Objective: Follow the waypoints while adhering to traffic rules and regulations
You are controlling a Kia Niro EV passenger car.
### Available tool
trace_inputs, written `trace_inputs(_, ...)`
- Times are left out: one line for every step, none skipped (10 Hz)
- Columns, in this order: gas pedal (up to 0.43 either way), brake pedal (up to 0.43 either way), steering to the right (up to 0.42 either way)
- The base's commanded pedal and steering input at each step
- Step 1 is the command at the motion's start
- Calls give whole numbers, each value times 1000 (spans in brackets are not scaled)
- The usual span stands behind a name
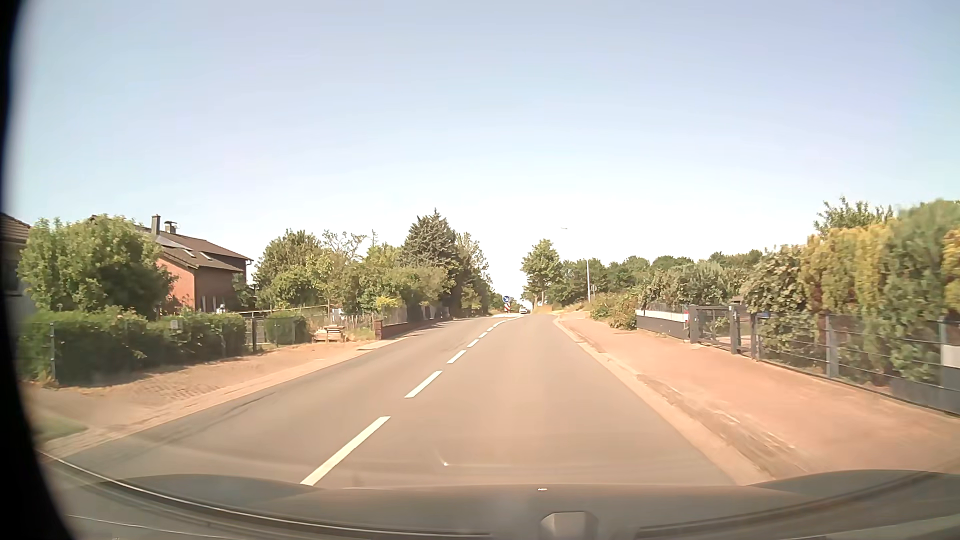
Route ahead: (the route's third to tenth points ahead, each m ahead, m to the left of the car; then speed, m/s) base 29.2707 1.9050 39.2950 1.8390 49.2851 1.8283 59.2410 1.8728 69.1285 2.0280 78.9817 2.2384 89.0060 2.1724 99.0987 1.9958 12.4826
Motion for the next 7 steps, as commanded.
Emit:
trace_inputs(228,6,9)
trace_inputs(228,6,9)
trace_inputs(228,6,9)
trace_inputs(228,6,8)
trace_inputs(228,6,8)
trace_inputs(228,6,8)
trace_inputs(228,6,6)
